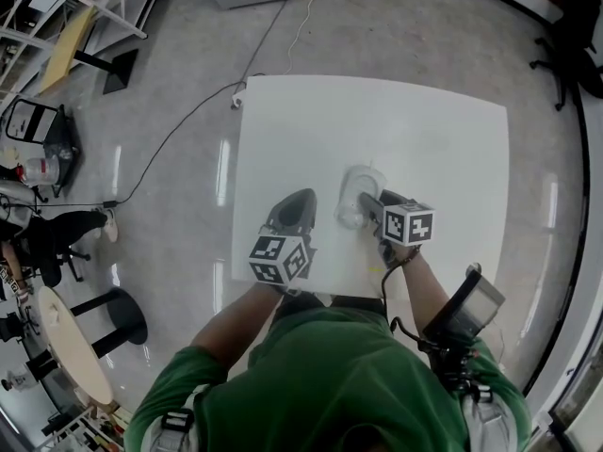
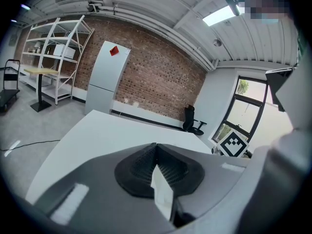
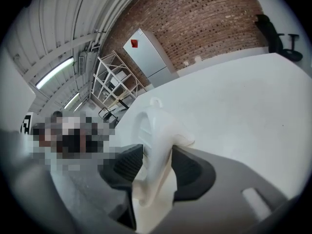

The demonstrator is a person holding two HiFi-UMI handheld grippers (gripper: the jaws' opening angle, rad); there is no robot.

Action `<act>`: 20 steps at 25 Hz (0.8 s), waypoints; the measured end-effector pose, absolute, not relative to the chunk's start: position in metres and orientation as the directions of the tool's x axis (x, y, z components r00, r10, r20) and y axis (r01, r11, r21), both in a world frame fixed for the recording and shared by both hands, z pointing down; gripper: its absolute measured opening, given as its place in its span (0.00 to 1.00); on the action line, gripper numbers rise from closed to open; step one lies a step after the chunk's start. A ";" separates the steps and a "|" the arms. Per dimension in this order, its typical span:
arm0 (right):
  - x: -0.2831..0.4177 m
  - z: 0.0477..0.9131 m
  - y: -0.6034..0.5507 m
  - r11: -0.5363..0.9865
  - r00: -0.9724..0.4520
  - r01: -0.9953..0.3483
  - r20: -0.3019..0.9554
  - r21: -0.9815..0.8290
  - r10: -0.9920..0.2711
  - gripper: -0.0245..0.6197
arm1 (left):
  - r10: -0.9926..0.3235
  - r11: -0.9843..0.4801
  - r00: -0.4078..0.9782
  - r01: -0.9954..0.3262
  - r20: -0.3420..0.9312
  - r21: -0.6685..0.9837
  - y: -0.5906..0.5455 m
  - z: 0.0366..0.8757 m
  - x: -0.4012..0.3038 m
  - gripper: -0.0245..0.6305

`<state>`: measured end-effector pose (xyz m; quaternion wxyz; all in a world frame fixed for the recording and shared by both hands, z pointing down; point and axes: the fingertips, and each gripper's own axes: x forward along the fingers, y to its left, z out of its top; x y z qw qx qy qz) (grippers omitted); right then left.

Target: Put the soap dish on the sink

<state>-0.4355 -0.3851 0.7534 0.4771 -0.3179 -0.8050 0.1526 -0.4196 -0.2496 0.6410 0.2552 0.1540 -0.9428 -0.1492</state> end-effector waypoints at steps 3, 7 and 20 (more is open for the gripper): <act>-0.436 0.756 -0.386 0.763 -0.341 0.365 0.686 -0.533 0.643 0.32 | -0.365 0.909 -0.822 -0.214 0.437 0.358 -0.250 0.642 -0.419 0.05; -0.437 0.758 -0.388 0.771 -0.347 0.369 0.692 -0.520 0.633 0.33 | -0.361 0.911 -0.823 -0.211 0.438 0.354 -0.250 0.642 -0.418 0.05; -0.430 0.722 -0.406 0.820 -0.473 0.383 0.671 -0.427 0.570 0.33 | -0.347 0.917 -0.856 -0.225 0.383 0.328 -0.235 0.620 -0.407 0.05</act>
